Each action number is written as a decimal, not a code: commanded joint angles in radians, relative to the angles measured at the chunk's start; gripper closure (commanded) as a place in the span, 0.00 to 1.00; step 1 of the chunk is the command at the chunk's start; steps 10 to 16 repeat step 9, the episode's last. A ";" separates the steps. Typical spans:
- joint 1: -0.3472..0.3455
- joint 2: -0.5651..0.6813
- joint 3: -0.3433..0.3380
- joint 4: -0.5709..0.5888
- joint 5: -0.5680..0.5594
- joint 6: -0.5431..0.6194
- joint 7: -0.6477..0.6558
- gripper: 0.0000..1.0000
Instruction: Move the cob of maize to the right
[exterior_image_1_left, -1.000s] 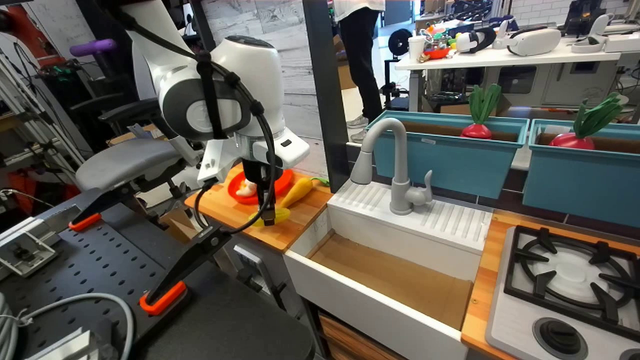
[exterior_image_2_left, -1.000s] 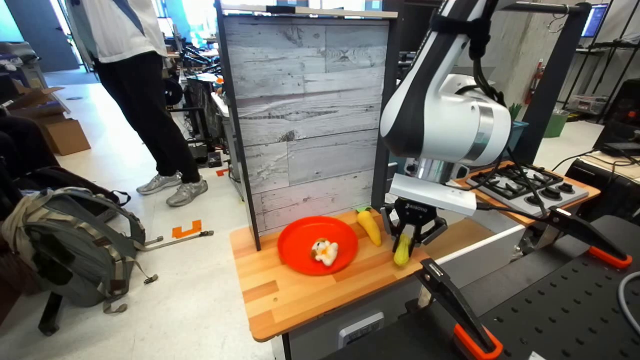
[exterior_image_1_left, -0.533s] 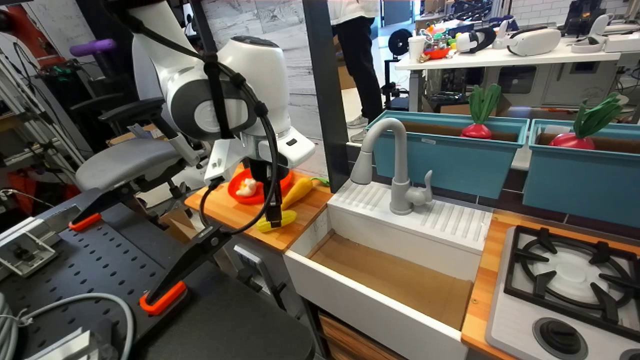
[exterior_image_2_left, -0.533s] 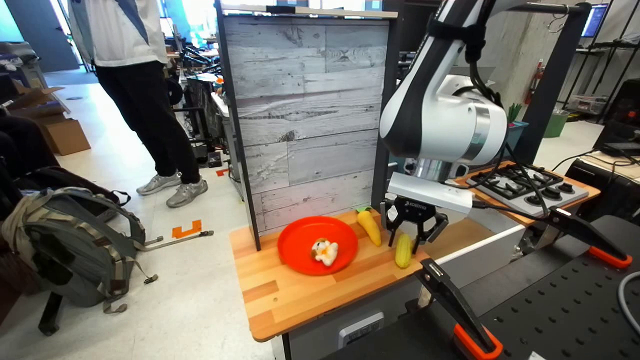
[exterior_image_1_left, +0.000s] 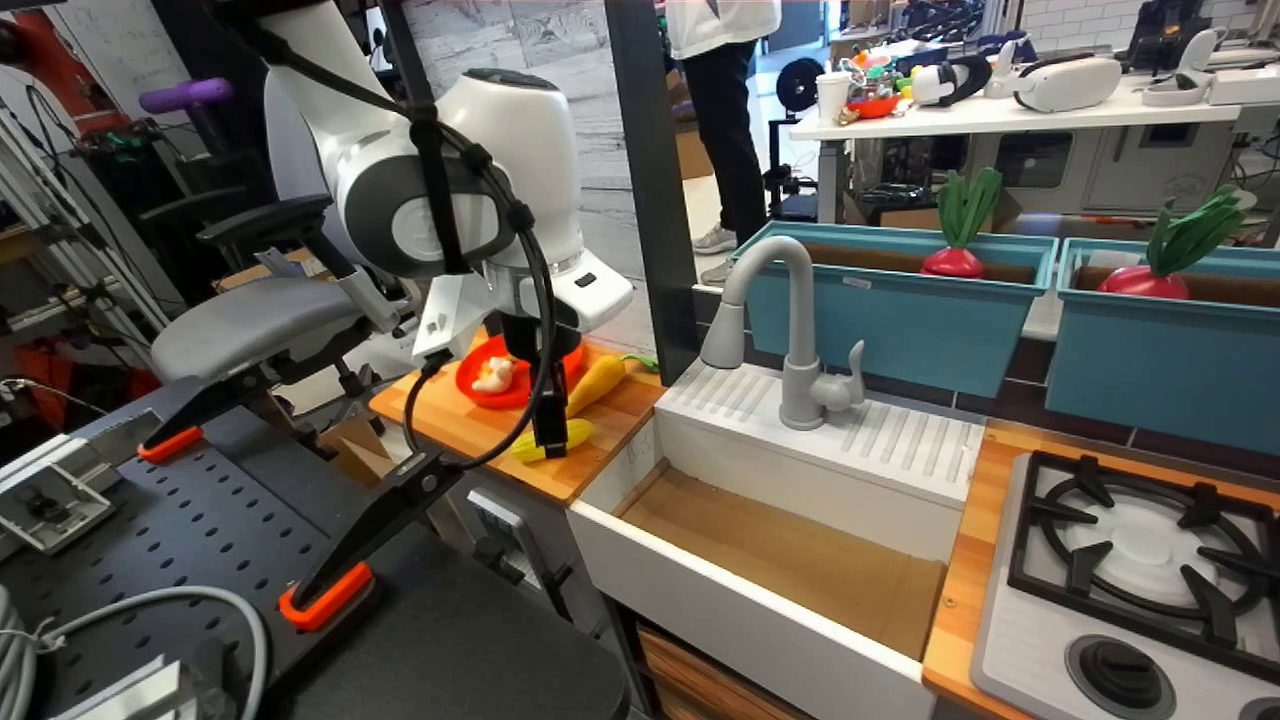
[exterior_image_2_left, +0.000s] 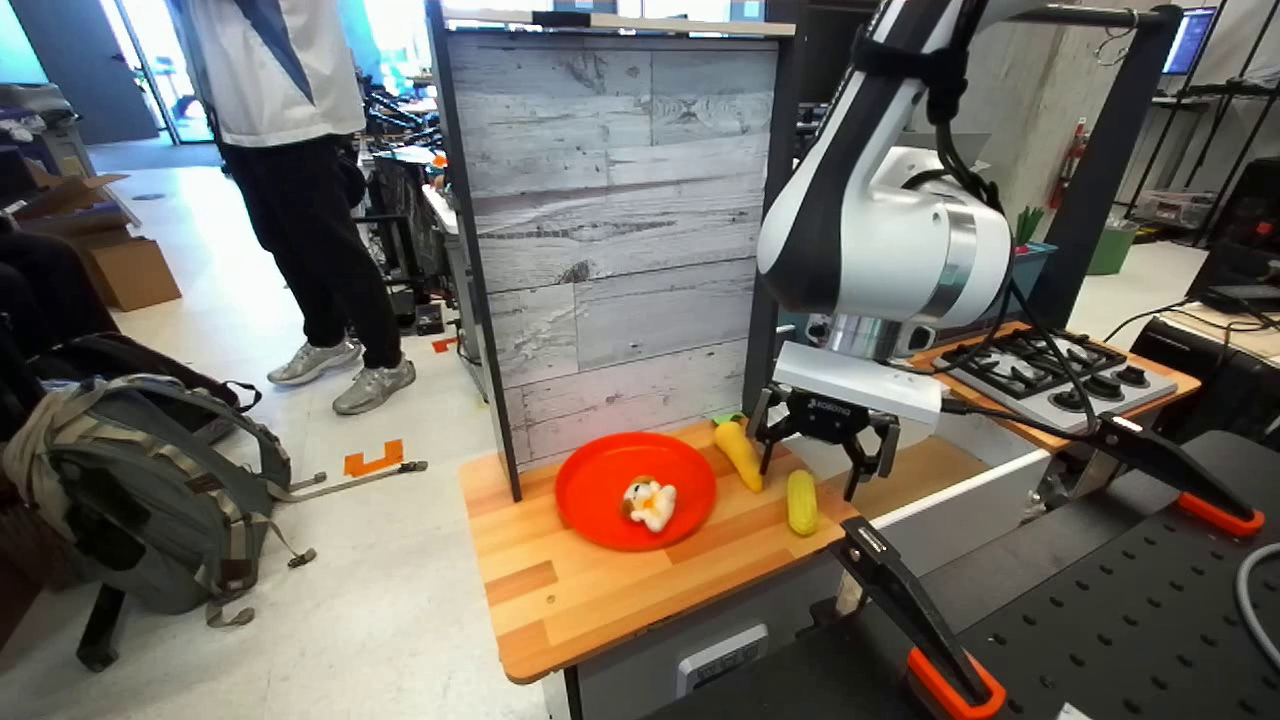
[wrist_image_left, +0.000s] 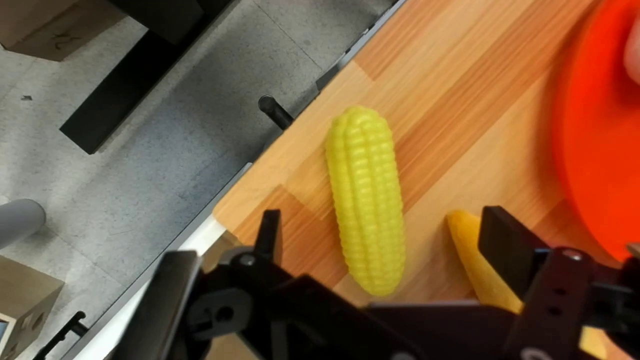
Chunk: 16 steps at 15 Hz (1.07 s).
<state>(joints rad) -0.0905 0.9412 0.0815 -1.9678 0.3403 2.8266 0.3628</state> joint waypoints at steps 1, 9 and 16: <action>0.026 -0.049 0.001 -0.034 0.020 0.014 -0.014 0.00; 0.081 -0.190 0.026 -0.151 0.011 0.099 -0.034 0.00; 0.081 -0.190 0.026 -0.151 0.011 0.099 -0.034 0.00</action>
